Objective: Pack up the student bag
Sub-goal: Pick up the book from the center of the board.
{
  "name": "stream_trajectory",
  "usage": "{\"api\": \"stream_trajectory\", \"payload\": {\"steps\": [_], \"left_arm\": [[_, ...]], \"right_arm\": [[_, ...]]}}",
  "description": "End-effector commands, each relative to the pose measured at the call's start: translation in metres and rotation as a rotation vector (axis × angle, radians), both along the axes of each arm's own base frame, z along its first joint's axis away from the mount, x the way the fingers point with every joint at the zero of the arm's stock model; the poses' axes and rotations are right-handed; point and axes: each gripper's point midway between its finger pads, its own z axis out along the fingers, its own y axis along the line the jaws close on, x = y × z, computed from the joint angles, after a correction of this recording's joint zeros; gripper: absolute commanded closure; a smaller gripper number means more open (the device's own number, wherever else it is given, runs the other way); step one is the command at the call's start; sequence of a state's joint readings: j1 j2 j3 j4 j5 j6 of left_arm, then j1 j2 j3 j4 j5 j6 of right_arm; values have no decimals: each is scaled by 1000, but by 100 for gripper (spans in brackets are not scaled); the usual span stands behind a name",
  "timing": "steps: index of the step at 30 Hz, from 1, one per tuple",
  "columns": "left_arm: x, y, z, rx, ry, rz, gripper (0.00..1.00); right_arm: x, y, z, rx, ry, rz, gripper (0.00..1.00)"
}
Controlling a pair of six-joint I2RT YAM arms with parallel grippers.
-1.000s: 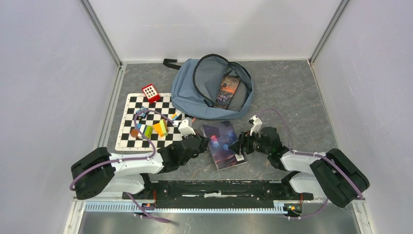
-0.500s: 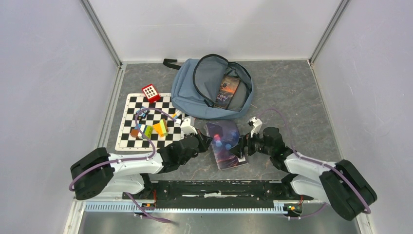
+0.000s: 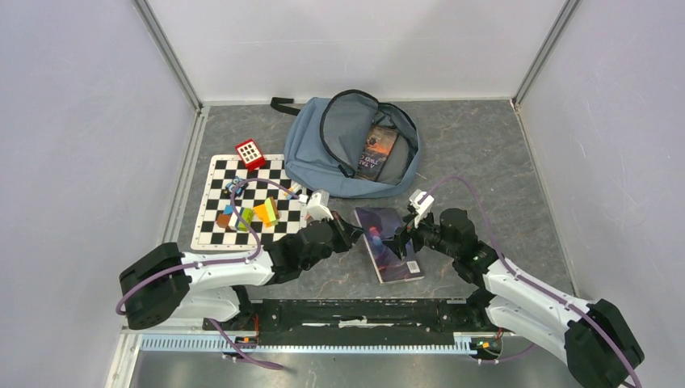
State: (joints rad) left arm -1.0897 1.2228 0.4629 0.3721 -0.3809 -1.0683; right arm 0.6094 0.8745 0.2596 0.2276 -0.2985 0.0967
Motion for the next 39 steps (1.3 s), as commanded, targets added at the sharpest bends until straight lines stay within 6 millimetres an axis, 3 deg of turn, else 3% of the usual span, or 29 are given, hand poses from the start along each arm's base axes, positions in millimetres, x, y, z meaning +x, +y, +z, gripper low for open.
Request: {"api": "stream_trajectory", "payload": {"steps": [1, 6, 14, 22, 27, 39], "left_arm": [[7, -21, 45, -172, -20, -7, 98], [11, -21, 39, -161, -5, 1, 98], [16, -27, 29, -151, -1, -14, 98], [16, -35, 35, -159, -6, -36, 98], [17, -34, 41, -168, -17, -33, 98], [17, -33, 49, -172, -32, -32, 98]], "right_arm": [[11, 4, 31, -36, -159, 24, 2], [7, 11, 41, -84, -170, 30, 2], [-1, 13, 24, -185, -99, -75, 2], [-21, 34, 21, -188, -66, -149, 2], [-33, 32, 5, -316, -62, -214, 2], [-42, 31, 5, -503, -144, -337, 2]]}}
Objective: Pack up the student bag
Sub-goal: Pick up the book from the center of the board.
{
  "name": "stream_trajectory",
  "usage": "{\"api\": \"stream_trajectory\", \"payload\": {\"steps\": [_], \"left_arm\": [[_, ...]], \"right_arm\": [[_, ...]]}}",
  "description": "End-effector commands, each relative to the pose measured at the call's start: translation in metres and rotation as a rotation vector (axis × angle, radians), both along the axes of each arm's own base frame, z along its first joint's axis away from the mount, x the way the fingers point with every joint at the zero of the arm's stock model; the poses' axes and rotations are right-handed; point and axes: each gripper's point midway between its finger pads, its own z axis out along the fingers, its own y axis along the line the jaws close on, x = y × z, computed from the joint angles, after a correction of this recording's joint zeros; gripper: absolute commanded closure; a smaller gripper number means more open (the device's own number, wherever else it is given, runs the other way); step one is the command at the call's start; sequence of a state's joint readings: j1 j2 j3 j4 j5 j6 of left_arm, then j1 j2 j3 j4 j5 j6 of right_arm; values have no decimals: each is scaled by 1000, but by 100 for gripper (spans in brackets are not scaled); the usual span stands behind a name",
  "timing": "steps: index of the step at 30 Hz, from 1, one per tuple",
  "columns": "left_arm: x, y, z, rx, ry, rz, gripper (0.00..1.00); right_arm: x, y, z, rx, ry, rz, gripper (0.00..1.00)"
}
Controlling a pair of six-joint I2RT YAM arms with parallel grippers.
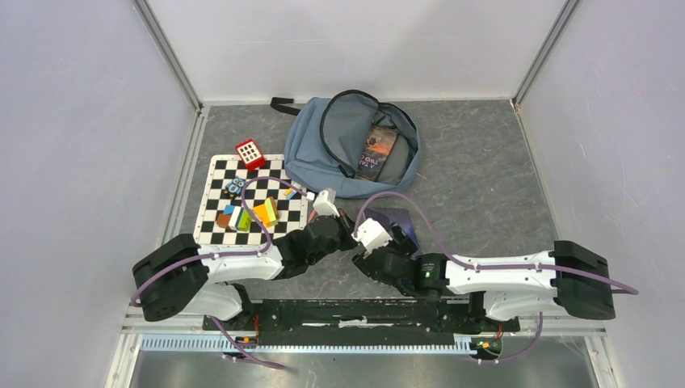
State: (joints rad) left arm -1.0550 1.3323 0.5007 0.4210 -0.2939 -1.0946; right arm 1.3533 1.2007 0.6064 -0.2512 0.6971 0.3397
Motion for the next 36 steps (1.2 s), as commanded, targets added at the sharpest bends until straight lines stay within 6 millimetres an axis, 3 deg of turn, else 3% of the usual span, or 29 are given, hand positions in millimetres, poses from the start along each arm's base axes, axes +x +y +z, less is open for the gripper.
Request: {"api": "stream_trajectory", "payload": {"steps": [1, 7, 11, 18, 25, 27, 28, 30, 33, 35, 36], "left_arm": [[12, -16, 61, -159, -86, 11, 98], [14, -15, 65, -161, -91, 19, 98], [14, -15, 68, -164, -97, 19, 98], [14, -14, 69, -153, -101, 17, 98], [14, -10, 69, -130, -112, 18, 98], [14, -8, 73, -119, -125, 13, 82], [13, -6, 76, -111, -133, 11, 66], [13, 0, 80, -74, -152, 11, 41], [16, 19, 85, 0, -177, 55, 13], [19, 35, 86, 40, -183, 94, 1], [21, 43, 88, 52, -188, 103, 0]], "right_arm": [[7, -2, 14, -18, -64, -92, 2], [-3, 7, 5, -20, -33, -82, 2], [-6, 3, -5, -40, -20, -104, 9], [-2, -16, -8, -120, -57, -166, 48], [5, -30, 14, -124, -128, -213, 86], [8, -34, 20, -122, -153, -224, 96], [9, -37, 23, -124, -162, -230, 100], [11, -40, 31, -118, -180, -238, 100], [19, -44, 41, -107, -185, -250, 100], [28, -46, 50, -90, -180, -259, 100], [31, -43, 57, -70, -176, -250, 100]]}}
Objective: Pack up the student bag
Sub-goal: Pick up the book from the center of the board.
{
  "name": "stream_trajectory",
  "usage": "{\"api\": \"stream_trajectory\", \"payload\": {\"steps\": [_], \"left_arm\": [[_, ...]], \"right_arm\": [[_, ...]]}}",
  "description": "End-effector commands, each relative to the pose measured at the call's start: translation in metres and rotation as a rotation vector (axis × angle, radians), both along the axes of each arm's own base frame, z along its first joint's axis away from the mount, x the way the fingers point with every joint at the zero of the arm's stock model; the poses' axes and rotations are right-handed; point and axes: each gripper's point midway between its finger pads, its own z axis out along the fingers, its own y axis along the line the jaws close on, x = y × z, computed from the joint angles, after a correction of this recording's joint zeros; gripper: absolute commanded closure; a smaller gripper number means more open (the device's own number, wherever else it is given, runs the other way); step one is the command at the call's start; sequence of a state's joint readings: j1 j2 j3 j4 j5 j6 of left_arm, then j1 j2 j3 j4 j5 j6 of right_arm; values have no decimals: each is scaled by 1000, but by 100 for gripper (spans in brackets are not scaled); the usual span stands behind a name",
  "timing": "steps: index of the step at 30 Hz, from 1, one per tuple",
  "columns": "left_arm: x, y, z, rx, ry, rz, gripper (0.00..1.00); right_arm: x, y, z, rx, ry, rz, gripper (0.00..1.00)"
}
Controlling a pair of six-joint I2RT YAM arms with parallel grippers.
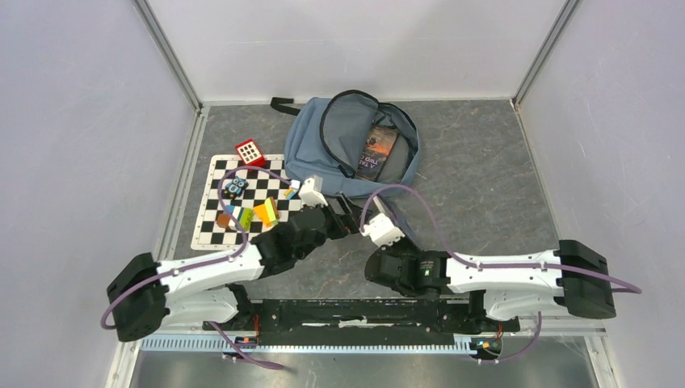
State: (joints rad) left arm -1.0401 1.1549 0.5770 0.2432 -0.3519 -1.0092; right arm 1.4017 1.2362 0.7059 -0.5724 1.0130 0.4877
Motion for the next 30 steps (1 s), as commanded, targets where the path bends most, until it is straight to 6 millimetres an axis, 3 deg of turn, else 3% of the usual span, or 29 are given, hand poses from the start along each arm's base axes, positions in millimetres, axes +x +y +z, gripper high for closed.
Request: {"api": "stream_trajectory", "payload": {"steps": [1, 7, 12, 18, 23, 27, 30], "left_arm": [[13, 33, 31, 59, -75, 75, 0], [33, 71, 34, 202, -15, 42, 0], [62, 86, 42, 261, 10, 12, 0], [122, 103, 46, 214, 71, 32, 0], [186, 121, 56, 79, 83, 108, 0], [233, 116, 65, 53, 43, 113, 0], [258, 112, 53, 65, 79, 124, 0]], "right_arm": [[21, 7, 35, 131, -7, -22, 100], [54, 18, 75, 335, 57, 59, 100], [67, 29, 121, 443, 67, 129, 100], [79, 42, 159, 556, 80, 210, 100], [124, 32, 186, 644, 47, 152, 100], [167, 22, 207, 779, -8, 77, 100], [193, 12, 218, 890, -25, 5, 100]]}}
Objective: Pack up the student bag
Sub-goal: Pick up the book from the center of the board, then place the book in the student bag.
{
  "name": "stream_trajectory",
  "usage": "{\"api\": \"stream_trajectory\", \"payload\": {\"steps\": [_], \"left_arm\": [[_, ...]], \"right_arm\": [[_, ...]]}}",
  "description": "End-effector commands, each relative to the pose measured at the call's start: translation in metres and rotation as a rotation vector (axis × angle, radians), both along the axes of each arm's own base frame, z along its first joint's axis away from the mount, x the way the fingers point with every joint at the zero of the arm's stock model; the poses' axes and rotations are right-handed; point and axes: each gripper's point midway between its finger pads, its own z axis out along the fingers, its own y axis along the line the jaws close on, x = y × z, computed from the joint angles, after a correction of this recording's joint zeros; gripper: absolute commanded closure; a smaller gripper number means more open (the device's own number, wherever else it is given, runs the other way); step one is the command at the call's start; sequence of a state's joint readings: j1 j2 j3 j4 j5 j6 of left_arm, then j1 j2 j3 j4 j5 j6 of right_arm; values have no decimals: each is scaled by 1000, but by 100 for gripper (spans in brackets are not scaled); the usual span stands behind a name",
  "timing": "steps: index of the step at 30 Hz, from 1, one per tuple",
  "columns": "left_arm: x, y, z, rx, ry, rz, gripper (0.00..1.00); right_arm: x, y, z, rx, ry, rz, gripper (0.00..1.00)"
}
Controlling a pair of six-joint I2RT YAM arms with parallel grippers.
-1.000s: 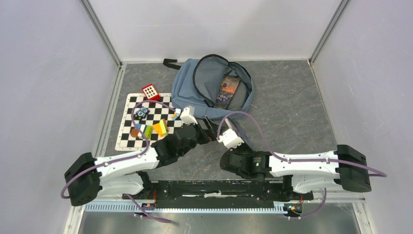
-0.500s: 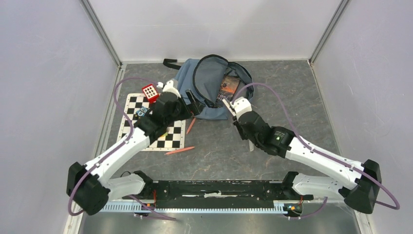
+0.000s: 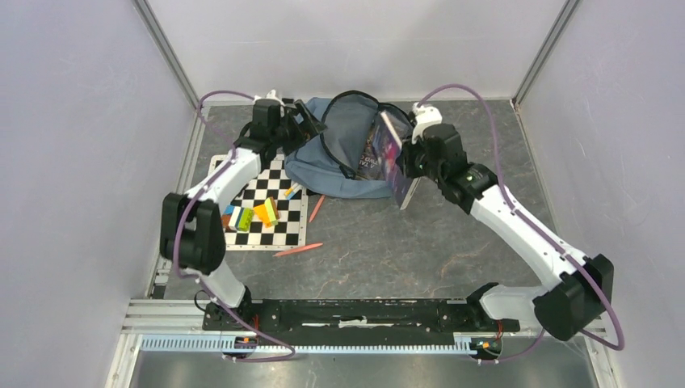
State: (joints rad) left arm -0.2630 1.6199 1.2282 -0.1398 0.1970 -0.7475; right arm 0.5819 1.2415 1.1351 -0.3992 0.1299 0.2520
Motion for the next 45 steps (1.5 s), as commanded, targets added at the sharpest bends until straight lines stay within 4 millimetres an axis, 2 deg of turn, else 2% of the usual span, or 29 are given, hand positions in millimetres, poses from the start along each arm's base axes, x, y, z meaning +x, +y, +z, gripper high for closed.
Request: {"api": "stream_trajectory", "payload": {"steps": [1, 4, 7, 12, 15, 17, 21, 24, 25, 26, 28, 31, 35, 41, 45], "left_arm": [[39, -21, 29, -68, -76, -39, 0], [55, -24, 25, -74, -53, -22, 0], [61, -22, 21, -65, -37, -1, 0], [61, -23, -2, -45, 53, 5, 0], [60, -27, -15, -83, 114, 28, 1], [58, -35, -17, -99, 120, 4, 14], [50, -43, -12, -95, 118, -33, 53], [44, -45, 2, -103, 93, -61, 85], [41, -45, 11, -107, 72, -65, 94], [38, -45, 20, -109, 47, -69, 98], [33, -44, 45, -123, -27, -76, 98], [23, -44, 82, -155, -122, -89, 98], [14, -47, 118, -226, -214, -103, 98], [11, -59, 148, -289, -280, -167, 98], [8, -65, 165, -311, -308, -207, 98]], "right_arm": [[48, 6, 91, 298, -196, -79, 100], [67, -12, 90, 336, -177, -167, 100], [80, -26, 84, 404, -159, -225, 100], [96, -35, 68, 501, -120, -270, 100], [102, -30, 54, 550, -52, -271, 100], [108, -29, 45, 594, -16, -278, 100], [121, -24, 34, 647, 0, -286, 100], [131, -20, 22, 646, 25, -296, 100], [133, -20, 19, 643, 31, -297, 100], [134, -20, 16, 644, 36, -302, 100], [136, -19, 14, 653, 30, -300, 100], [141, -16, 24, 684, -12, -281, 100], [151, -12, 33, 707, -28, -252, 100], [160, -6, 50, 772, -46, -205, 100], [163, 6, 49, 838, -26, -158, 100]]}}
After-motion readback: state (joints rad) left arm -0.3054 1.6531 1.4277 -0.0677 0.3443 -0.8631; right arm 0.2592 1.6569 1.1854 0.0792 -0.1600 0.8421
